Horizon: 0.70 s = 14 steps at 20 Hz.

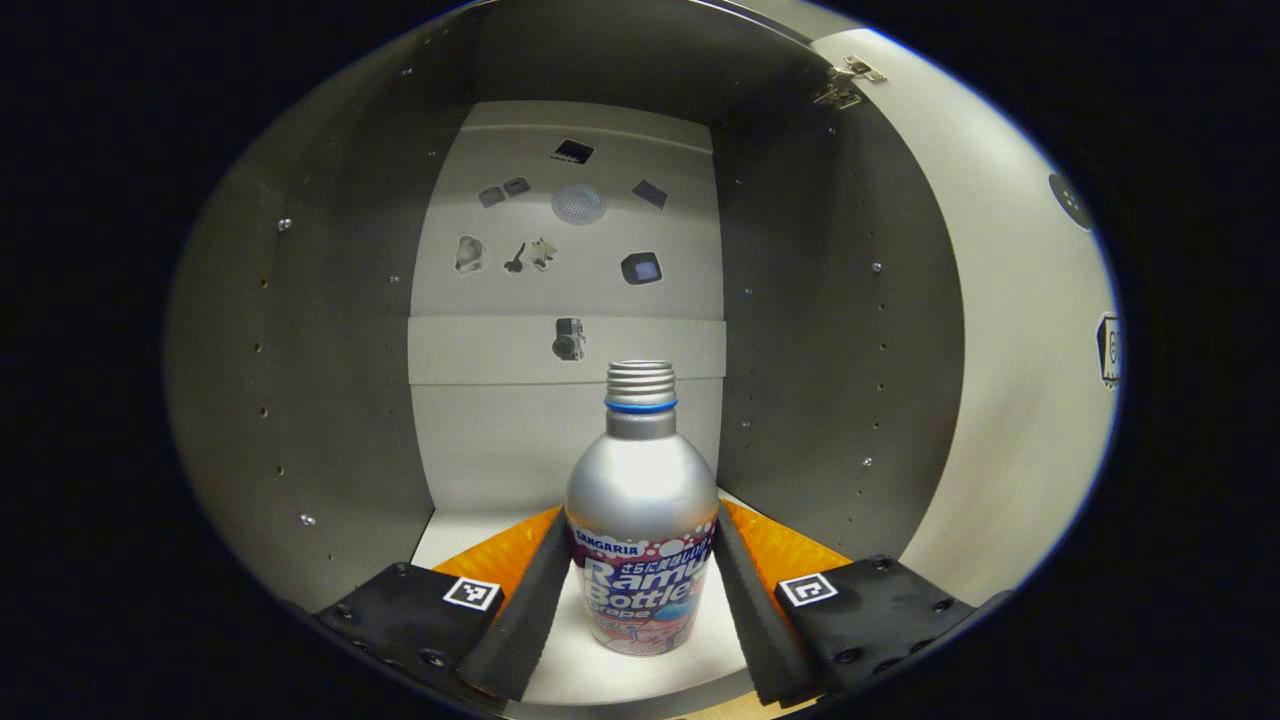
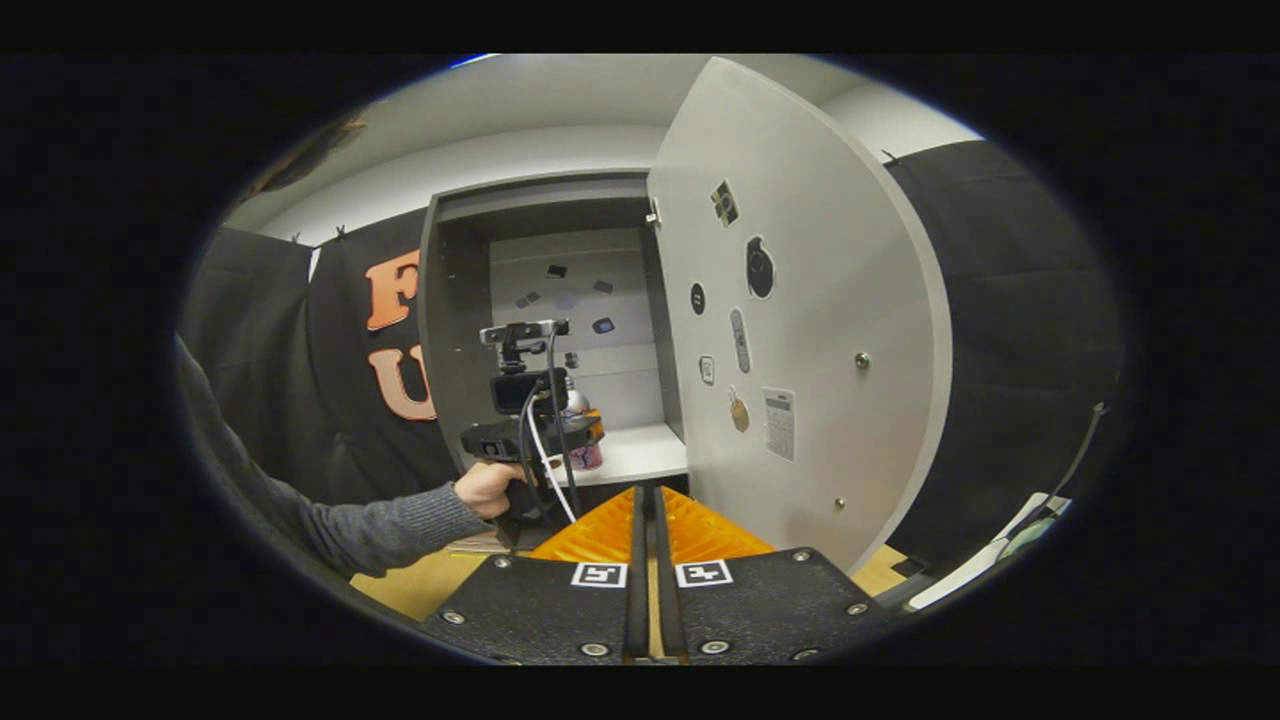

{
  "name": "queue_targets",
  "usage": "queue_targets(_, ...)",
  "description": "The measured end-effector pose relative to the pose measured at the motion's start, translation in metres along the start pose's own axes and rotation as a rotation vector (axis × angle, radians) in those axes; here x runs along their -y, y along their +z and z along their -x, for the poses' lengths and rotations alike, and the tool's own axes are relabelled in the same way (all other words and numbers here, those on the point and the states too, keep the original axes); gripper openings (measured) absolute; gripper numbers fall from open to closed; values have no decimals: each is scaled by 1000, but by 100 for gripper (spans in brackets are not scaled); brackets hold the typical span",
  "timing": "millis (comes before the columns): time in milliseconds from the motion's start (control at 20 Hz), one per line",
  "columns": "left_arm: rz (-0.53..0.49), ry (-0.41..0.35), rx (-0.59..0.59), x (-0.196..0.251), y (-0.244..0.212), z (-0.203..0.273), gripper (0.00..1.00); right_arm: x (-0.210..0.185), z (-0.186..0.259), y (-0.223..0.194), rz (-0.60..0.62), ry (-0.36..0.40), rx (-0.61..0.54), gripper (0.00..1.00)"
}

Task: Open the cabinet door with the right hand, grasp the bottle in the cabinet with the left hand and place it on the coaster, then close the cabinet door with the right hand.

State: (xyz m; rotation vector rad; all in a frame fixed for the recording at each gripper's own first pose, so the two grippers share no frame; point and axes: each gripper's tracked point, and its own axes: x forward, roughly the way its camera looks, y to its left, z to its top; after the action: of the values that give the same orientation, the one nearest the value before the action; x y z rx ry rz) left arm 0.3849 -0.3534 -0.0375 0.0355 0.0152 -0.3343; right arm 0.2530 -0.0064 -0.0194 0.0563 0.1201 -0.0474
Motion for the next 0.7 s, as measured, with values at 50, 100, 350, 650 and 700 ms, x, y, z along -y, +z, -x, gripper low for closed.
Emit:
queue_targets(50, -10, 7, 19, -3, 6, 9, 86, 0, 0, -1, -2, 8, 0, 4)
queue_targets(100, -22, 18, 38, -5, 12, 23, 86, -1, 2, -2, -5, 17, -1, 4)
queue_targets(350, -71, 50, 72, -12, 21, 100, 86, -10, 15, -5, -22, 87, -11, 4)
queue_targets(650, -123, 131, 49, -28, -18, 204, 85, -17, 40, -23, -38, 168, -57, 4)
queue_targets(700, -129, 143, 37, -31, -28, 220, 87, -19, 45, -27, -47, 178, -70, 4)
